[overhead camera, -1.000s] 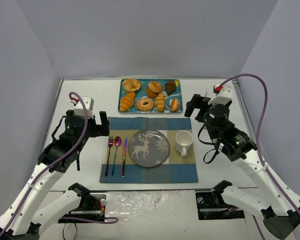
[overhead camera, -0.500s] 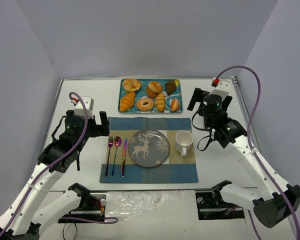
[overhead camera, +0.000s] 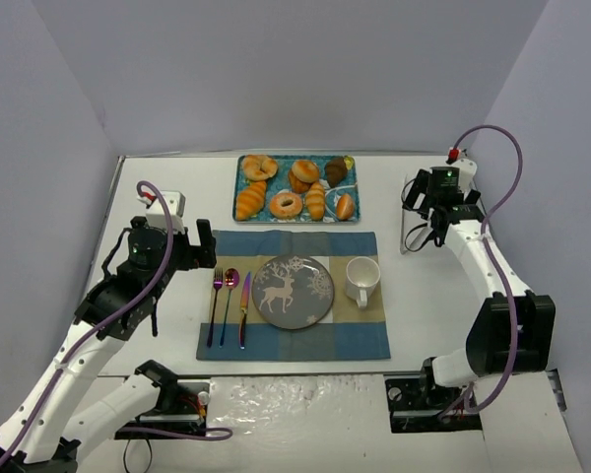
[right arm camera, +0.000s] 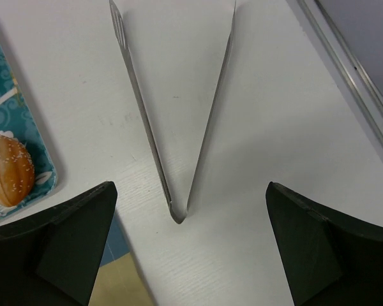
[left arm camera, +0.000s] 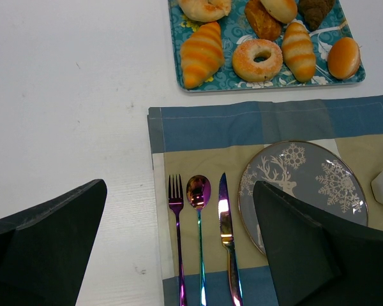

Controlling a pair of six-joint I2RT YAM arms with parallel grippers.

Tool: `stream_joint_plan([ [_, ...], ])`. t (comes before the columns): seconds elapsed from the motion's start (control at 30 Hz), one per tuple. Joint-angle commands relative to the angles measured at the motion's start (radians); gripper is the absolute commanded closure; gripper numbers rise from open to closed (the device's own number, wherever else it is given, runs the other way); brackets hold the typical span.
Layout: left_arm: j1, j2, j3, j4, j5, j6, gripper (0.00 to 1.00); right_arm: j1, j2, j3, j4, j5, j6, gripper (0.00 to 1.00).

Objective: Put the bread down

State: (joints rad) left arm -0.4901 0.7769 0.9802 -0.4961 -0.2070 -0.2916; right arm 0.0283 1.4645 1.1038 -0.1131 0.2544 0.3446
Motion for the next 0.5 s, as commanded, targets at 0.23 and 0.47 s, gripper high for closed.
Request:
stream_joint_plan([
  [0.23,-0.007,0.0,0.028,0.051,-0.004,0.008,0.03,-0.022,0.205,0.044,0.195,-0.113,0.01,0.0],
  [0.47,-0.007,-0.009,0.025,0.053,-0.008,0.009,0.03,-0.023,0.308,0.081,0.202,-0.142,0.014,0.0],
])
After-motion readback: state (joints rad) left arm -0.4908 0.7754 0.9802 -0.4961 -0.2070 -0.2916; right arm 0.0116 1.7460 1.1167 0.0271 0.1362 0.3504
